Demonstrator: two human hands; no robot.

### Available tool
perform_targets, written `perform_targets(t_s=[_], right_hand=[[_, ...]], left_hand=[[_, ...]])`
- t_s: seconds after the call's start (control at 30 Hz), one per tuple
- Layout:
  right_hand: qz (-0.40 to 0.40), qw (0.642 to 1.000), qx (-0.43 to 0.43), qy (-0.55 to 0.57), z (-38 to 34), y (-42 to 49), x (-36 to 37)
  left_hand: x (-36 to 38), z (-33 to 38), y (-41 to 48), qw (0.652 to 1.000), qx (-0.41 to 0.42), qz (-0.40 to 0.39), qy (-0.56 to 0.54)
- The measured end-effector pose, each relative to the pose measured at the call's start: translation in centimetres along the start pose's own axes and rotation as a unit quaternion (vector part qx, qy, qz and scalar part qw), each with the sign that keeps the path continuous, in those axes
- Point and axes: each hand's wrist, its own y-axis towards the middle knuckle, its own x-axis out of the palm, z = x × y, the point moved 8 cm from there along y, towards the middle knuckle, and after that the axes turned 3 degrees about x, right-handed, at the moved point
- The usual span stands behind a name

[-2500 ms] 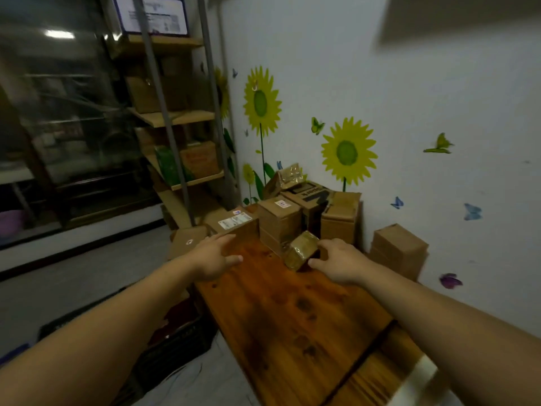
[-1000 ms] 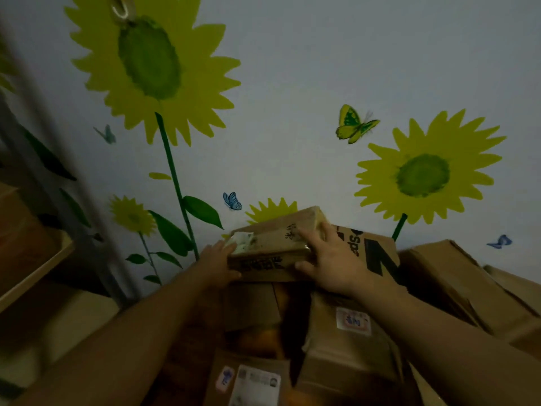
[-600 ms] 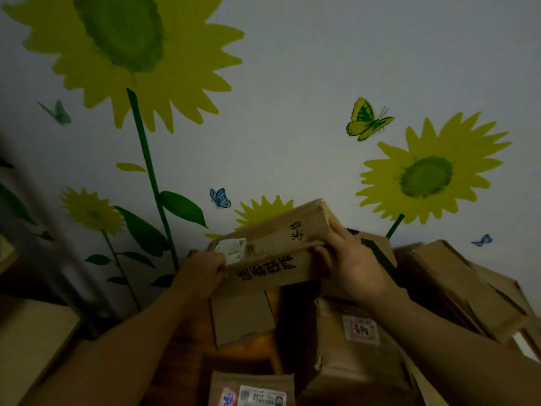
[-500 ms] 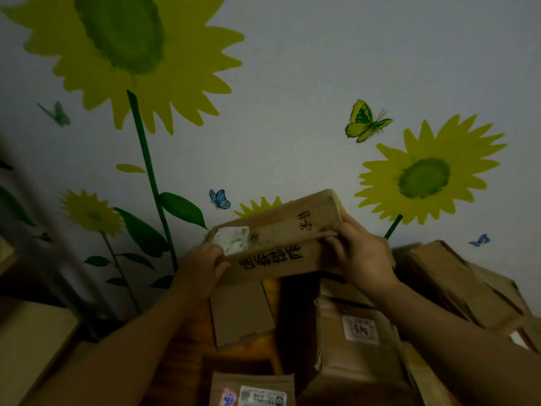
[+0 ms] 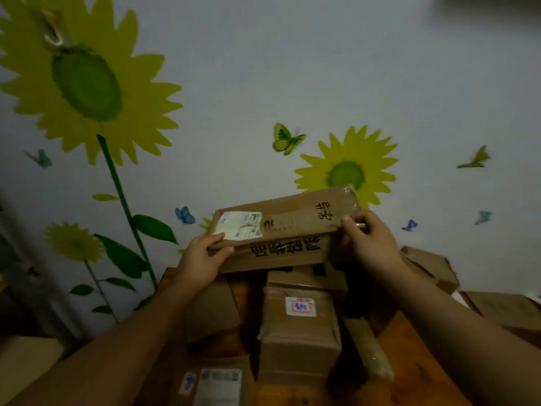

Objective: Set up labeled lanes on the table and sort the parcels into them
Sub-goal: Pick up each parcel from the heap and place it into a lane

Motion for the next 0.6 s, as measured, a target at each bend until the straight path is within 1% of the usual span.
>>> perform_targets(t_s=[0.07, 0.17, 0.23, 0.33, 0.47, 0.6], right_hand=[[0.029, 0.999, -0.013, -0.013, 0.7, -0.3, -3.2], [0.002, 1.0, -0.009, 0.005, 2.2, -1.6, -7.7], [-0.01, 0.999, -0.026, 0.015, 2.6, -2.7, -10.8], [-0.01, 0.998, -0.059, 0.014, 3.2, -4.2, -15.6], [-0.025, 0.998, -0.06, -0.004, 4.0, -6.4, -21.2], [-0.026, 0.995, -0.093, -0.007, 3.5, -9.2, -25.9]], left_hand=[[1.2, 2.5, -2.2, 0.997, -0.025, 0.03, -0.069], [2.8, 5.7, -5.5, 0.983, -0.061, 0.087, -0.15], [4.0, 7.4, -7.4, 0.973, -0.079, 0.111, -0.186], [6.2, 10.0, -10.3, 0.96, -0.091, 0.12, -0.236], [8.4, 14.0, -14.6, 0.95, -0.088, 0.109, -0.279], [8.8, 17.9, -19.1, 0.946, -0.068, 0.127, -0.291]])
